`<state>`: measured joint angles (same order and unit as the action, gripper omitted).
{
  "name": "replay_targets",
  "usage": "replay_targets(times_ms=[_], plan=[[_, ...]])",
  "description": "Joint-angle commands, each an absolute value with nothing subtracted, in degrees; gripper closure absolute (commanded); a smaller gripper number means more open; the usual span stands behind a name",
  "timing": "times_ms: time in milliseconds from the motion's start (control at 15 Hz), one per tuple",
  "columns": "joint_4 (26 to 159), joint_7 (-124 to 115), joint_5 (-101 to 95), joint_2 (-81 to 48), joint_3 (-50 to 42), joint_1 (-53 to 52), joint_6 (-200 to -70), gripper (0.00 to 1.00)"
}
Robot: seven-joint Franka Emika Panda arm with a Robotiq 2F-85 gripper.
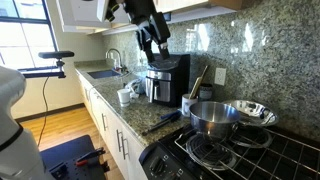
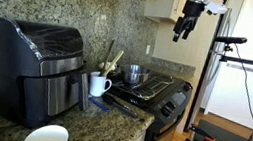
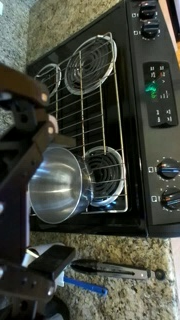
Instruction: Open the air fryer and close it
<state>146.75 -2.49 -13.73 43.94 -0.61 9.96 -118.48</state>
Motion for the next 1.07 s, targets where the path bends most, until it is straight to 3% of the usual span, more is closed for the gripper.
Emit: replay_targets(times_ms=[0,600,1000], plan=[[146.63,-2.85,-14.14,43.92,-1.07,9.34,-118.28,0.0],[146.63,-2.85,-14.14,43.92,-1.07,9.34,-118.28,0.0],[147.62,1.59,-10.57,30.22,-3.12,4.59,-125.13,0.0]])
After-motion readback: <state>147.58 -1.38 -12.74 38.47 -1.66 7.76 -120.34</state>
